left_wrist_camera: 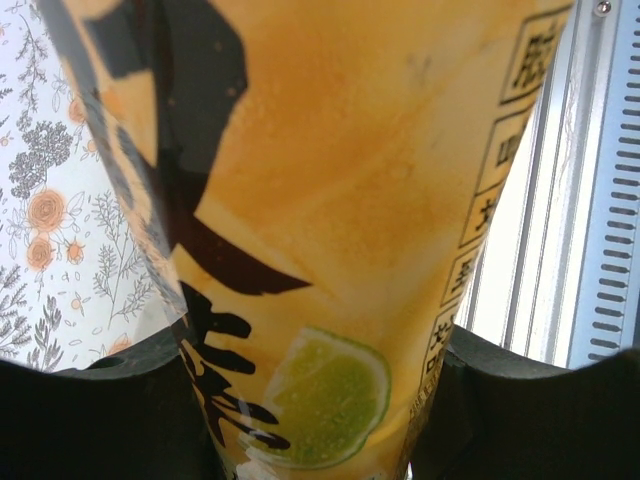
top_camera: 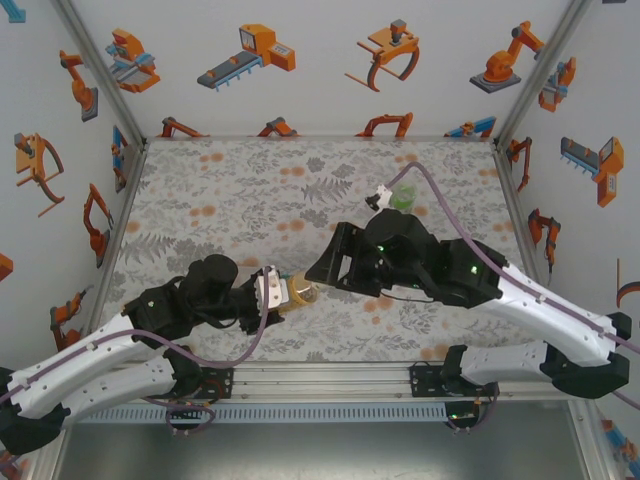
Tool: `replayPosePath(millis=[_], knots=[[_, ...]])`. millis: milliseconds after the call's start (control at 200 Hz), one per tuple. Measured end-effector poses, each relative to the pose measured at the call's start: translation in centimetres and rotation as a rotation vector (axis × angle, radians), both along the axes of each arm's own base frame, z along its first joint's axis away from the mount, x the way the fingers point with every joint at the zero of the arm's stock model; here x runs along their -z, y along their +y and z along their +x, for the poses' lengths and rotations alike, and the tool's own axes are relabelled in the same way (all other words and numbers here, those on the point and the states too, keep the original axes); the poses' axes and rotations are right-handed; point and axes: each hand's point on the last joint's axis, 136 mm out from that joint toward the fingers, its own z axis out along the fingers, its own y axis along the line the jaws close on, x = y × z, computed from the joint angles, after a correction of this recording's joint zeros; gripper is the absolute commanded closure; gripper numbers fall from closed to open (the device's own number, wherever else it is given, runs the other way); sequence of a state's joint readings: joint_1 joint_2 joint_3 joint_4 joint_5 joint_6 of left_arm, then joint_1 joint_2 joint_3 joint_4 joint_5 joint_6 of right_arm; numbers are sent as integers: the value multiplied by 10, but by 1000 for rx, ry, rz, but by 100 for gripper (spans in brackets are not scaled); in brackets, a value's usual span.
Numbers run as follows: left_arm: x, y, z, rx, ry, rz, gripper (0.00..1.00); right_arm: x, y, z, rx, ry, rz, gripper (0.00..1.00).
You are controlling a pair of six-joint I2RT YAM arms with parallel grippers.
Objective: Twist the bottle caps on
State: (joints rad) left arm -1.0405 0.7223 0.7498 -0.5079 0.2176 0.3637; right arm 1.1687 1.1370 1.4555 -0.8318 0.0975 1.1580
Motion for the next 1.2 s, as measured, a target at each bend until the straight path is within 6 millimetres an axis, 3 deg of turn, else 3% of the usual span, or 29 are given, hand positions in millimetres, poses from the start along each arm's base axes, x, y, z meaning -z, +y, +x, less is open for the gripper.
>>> replayPosePath(millis=[290, 526, 676, 796, 1031, 1202], knots=[[-1, -1, -5, 28, 6, -9, 100, -39, -11, -6, -209, -343, -51, 34], [-8, -3, -17, 87, 29, -47, 100, -74, -25, -43, -574, -807, -89, 34], [-14, -3, -27, 128, 51, -77, 100, -72, -23, -74, -870, -1060, -128, 34], [-16, -3, -33, 151, 70, -91, 100, -71, -16, -88, -1034, -1177, -141, 37], [-18, -4, -38, 172, 88, -99, 100, -57, 12, -92, -1222, -1229, -154, 45], [-18, -4, -39, 180, 92, -101, 100, -46, 21, -93, -1279, -1219, -155, 51]])
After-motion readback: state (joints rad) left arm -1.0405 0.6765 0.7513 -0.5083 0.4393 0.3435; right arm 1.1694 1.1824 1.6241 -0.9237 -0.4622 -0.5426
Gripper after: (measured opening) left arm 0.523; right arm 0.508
